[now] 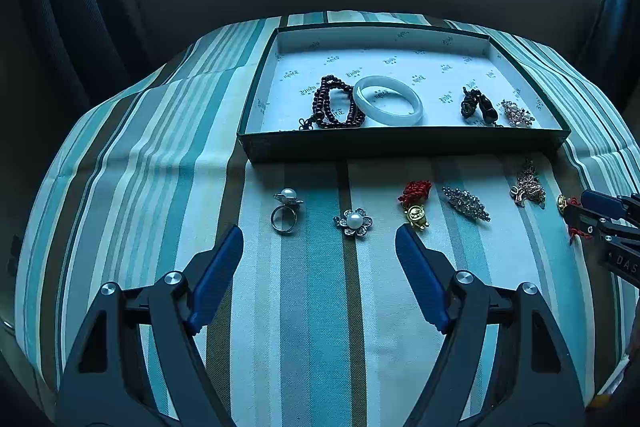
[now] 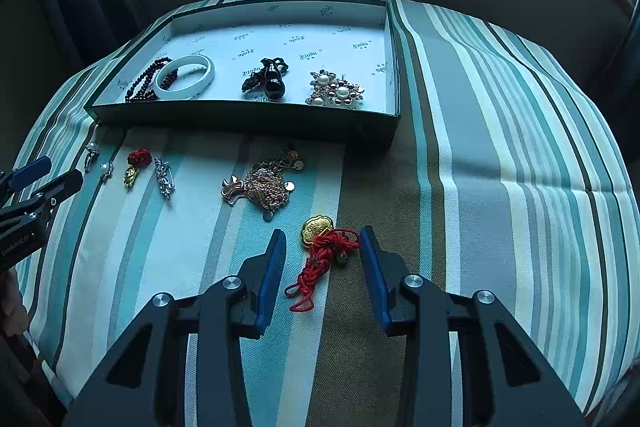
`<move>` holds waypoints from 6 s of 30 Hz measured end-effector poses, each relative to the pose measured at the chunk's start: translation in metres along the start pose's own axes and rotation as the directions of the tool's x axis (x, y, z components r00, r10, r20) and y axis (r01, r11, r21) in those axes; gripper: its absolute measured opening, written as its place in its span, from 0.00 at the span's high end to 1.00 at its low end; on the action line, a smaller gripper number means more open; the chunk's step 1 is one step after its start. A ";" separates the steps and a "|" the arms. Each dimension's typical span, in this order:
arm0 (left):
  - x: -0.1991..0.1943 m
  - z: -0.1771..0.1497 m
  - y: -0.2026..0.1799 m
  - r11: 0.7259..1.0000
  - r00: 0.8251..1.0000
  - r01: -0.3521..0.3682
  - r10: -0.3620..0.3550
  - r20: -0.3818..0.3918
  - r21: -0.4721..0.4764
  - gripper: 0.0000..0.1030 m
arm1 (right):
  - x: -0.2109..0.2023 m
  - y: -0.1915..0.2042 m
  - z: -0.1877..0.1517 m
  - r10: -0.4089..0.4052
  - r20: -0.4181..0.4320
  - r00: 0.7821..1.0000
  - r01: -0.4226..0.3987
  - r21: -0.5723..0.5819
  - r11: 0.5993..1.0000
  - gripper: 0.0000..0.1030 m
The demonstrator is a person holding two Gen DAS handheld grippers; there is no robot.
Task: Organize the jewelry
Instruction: 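Close the right tool on the gold coin tassel charm while the left tool grasps the pearl ring, then lift the ring and coin charm and carry both over the white tray, then open both tools to drop the ring and coin charm into the tray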
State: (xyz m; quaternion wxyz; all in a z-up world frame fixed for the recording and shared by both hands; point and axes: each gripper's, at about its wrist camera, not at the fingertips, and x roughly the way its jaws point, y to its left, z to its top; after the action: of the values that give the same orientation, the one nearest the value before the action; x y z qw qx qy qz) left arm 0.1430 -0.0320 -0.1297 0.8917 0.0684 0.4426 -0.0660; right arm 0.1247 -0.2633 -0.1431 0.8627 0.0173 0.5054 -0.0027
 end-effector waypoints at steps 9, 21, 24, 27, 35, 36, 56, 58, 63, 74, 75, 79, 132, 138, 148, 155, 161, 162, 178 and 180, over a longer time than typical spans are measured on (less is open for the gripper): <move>0.004 -0.002 0.002 1.000 1.000 -0.009 0.009 -0.012 0.001 0.24 | 0.007 0.002 0.002 -0.028 -0.009 1.000 0.028 -0.040 0.999 0.70; 0.010 -0.004 0.012 1.000 0.999 -0.026 0.025 -0.027 -0.014 0.24 | 0.006 0.005 -0.002 -0.056 0.003 0.998 0.056 -0.091 0.994 0.75; 0.010 -0.005 0.015 0.999 0.999 -0.029 0.029 -0.031 -0.017 0.24 | 0.004 0.003 -0.002 -0.056 0.005 0.998 0.056 -0.095 0.994 0.75; 0.010 -0.004 0.016 0.999 0.999 -0.029 0.028 -0.030 -0.021 0.24 | 0.002 0.004 -0.001 -0.060 0.009 0.998 0.060 -0.103 0.993 0.75; 0.014 -0.005 0.023 0.999 0.998 -0.048 0.047 -0.048 -0.026 0.24 | 0.000 0.003 -0.002 -0.045 0.013 0.999 0.046 -0.114 0.992 0.75; 0.015 -0.004 0.024 0.998 0.997 -0.052 0.051 -0.050 -0.028 0.24 | 0.000 0.003 -0.002 -0.043 0.013 0.999 0.044 -0.115 0.992 0.75; 0.047 0.015 0.027 0.997 0.995 -0.073 0.074 -0.067 0.020 0.46 | 0.003 0.000 0.001 -0.024 0.007 1.000 0.025 -0.107 0.994 0.75; 0.049 0.015 0.027 0.998 0.996 -0.063 0.064 -0.063 0.022 0.51 | 0.004 -0.001 0.002 -0.023 0.005 1.000 0.023 -0.105 0.994 0.75; 0.048 0.015 0.022 0.998 0.998 -0.039 0.041 -0.056 0.047 0.67 | 0.004 -0.002 0.002 -0.022 0.004 1.000 0.023 -0.102 0.995 0.75; 0.048 0.015 0.016 0.996 0.998 -0.031 0.035 -0.050 0.083 0.81 | 0.004 -0.002 0.001 -0.023 0.006 1.000 0.023 -0.103 0.994 0.75; 0.048 0.015 0.017 0.996 0.998 -0.032 0.036 -0.050 0.082 0.81 | 0.004 -0.002 0.001 -0.023 0.006 1.000 0.023 -0.103 0.994 0.75; 0.045 0.013 0.020 0.996 0.998 -0.042 0.046 -0.044 0.081 0.81 | 0.004 -0.003 0.002 -0.022 0.011 1.000 0.023 -0.100 0.995 0.75; 0.103 0.155 -0.097 0.983 0.991 0.076 -0.093 0.096 0.166 0.81 | 0.046 -0.014 0.131 -0.002 0.179 0.984 0.011 -0.050 0.999 0.75; 0.126 0.153 -0.107 0.980 0.995 0.071 -0.083 0.059 0.184 0.81 | 0.064 -0.019 0.130 -0.007 0.150 0.989 0.014 -0.041 0.999 0.75; 0.136 0.150 -0.112 0.978 0.998 0.059 -0.064 0.019 0.198 0.81 | 0.075 -0.016 0.125 -0.013 0.138 0.990 0.019 -0.048 0.999 0.74; 0.132 0.151 -0.112 0.981 0.997 0.059 -0.066 0.030 0.186 0.65 | 0.074 -0.017 0.124 -0.011 0.139 0.990 0.017 -0.046 0.999 0.73; 0.122 0.150 -0.107 0.983 0.995 0.079 -0.087 0.045 0.165 0.52 | 0.063 -0.019 0.125 -0.012 0.161 0.987 0.019 -0.037 0.999 0.73; 0.118 0.150 -0.106 0.983 0.995 0.081 -0.090 0.052 0.162 0.50 | 0.059 -0.019 0.125 -0.013 0.166 0.986 0.019 -0.037 0.999 0.73; 0.047 0.116 -0.054 0.994 0.991 0.059 -0.070 0.115 0.097 0.45 | -0.004 0.002 0.095 -0.011 0.200 0.980 0.030 -0.089 0.996 0.73; 0.040 0.107 -0.046 0.995 0.992 0.051 -0.060 0.107 0.086 0.45 | -0.007 0.006 0.086 -0.006 0.187 0.982 0.023 -0.090 0.996 0.73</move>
State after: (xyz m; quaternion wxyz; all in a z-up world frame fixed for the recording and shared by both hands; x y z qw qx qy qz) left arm 0.2423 -0.0982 -0.1011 0.9088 0.0895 0.3916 -0.1127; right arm 0.1962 -0.2604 -0.0952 0.9061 -0.0265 0.4221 0.0127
